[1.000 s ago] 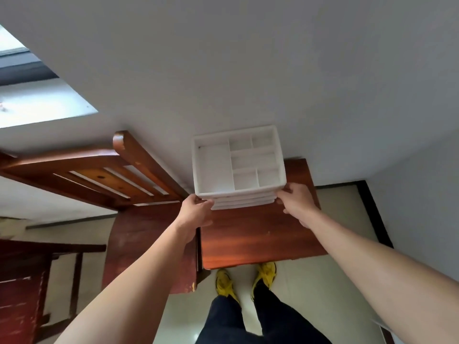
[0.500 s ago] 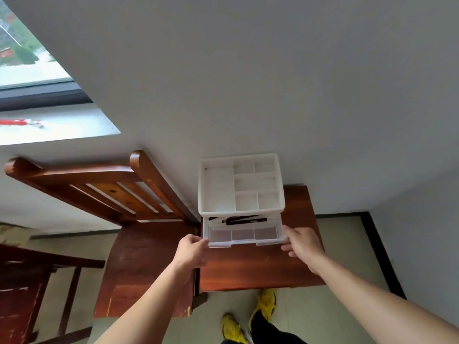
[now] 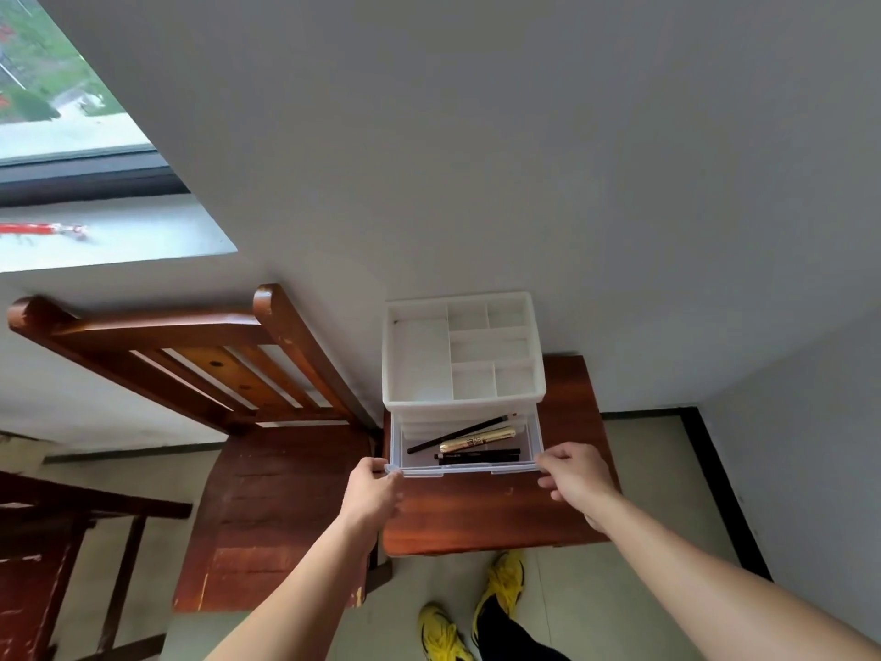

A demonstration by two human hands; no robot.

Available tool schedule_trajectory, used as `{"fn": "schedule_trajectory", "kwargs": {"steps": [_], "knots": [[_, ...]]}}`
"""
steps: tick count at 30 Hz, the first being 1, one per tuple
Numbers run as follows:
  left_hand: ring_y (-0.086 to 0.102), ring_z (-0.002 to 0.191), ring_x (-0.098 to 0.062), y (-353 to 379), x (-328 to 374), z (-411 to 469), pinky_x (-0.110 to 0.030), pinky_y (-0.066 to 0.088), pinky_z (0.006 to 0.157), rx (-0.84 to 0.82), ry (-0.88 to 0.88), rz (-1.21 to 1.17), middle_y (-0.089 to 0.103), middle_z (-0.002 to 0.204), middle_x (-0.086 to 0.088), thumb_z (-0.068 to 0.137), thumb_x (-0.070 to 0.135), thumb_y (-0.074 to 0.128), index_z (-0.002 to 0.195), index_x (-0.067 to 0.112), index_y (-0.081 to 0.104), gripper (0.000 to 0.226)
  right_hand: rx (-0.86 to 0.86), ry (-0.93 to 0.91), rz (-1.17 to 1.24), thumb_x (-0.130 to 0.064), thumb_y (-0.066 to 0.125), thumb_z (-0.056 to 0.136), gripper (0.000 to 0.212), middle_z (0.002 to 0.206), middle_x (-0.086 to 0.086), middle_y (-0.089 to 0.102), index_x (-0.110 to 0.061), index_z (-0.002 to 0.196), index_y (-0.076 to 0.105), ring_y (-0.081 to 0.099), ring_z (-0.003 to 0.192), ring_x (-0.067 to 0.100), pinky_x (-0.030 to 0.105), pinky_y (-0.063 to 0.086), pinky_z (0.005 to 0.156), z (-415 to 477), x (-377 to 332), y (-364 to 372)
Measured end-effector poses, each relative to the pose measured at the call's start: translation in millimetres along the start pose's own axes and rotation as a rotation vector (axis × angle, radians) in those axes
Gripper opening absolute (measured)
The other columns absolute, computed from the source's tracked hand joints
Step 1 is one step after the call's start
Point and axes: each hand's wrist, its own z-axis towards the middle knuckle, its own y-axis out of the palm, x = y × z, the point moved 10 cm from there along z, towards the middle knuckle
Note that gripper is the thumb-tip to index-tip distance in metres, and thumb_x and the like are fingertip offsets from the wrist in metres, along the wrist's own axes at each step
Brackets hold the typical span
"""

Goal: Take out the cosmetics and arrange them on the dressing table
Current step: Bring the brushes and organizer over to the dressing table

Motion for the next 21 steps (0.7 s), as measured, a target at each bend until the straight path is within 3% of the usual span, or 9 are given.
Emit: {"fn": "schedule_trajectory", "kwargs": {"steps": [2,4,7,10,14,21], "knots": [[0.056,0.065,-0.023,-4,-1,4,-0.035,0.054,0.062,0.004,0.008,0.054,0.060,0.087,-0.010,0.086,0.017,0.060,0.115,0.008,0.054,0.031,-0.003,0.000,-0.051,-0.027,0.066,0.091,0.020,0.099,0.002,0.071,-0.013,0.105,0.068,0.070,0.086,0.017,0.035,0.060,0.071,0,-1,0],[0.058,0.067,-0.023,-7,-2,8,-0.034,0.055,0.061,0.014,0.013,0.090,0.061,0.090,-0.010,0.085,0.019,0.061,0.114,0.009,0.056,0.031,0.090,-0.102,-0.296,-0.034,0.065,0.090,0.027,0.110,-0.003,0.068,-0.017,0.112,0.065,0.066,0.096,0.017,0.033,0.055,0.074,-2,-18,-10],[0.060,0.068,-0.023,-8,3,7,-0.035,0.057,0.062,0.025,0.029,0.108,0.063,0.092,-0.011,0.087,0.017,0.062,0.112,0.009,0.057,0.027,0.297,-0.484,-0.565,-0.030,0.059,0.093,0.021,0.107,-0.007,0.063,-0.020,0.110,0.066,0.060,0.096,0.012,0.027,0.050,0.068,-22,-71,-19],[0.061,0.066,-0.021,-7,5,5,-0.038,0.060,0.067,0.030,0.037,0.127,0.063,0.095,-0.010,0.087,0.018,0.062,0.111,0.011,0.056,0.026,0.132,-0.732,-0.666,-0.024,0.053,0.096,0.019,0.106,-0.008,0.063,-0.018,0.109,0.066,0.058,0.101,0.011,0.025,0.050,0.071,-35,-106,18],[0.061,0.065,-0.020,-4,5,7,-0.044,0.060,0.073,0.011,0.051,0.156,0.064,0.094,-0.010,0.084,0.020,0.063,0.108,0.011,0.057,0.026,-0.107,-0.763,-1.024,-0.012,0.048,0.096,0.030,0.125,0.003,0.057,-0.014,0.124,0.056,0.051,0.116,0.022,0.033,0.049,0.088,-16,-109,80],[0.066,0.100,-0.029,-10,-6,18,-0.050,0.056,0.086,0.003,0.022,0.169,0.067,0.105,-0.009,0.066,0.040,0.063,0.104,0.021,0.061,0.042,-0.115,-0.786,-1.387,0.004,0.053,0.087,0.038,0.115,0.012,0.060,-0.009,0.123,0.051,0.061,0.103,0.030,0.037,0.048,0.080,-9,-113,119]]}}
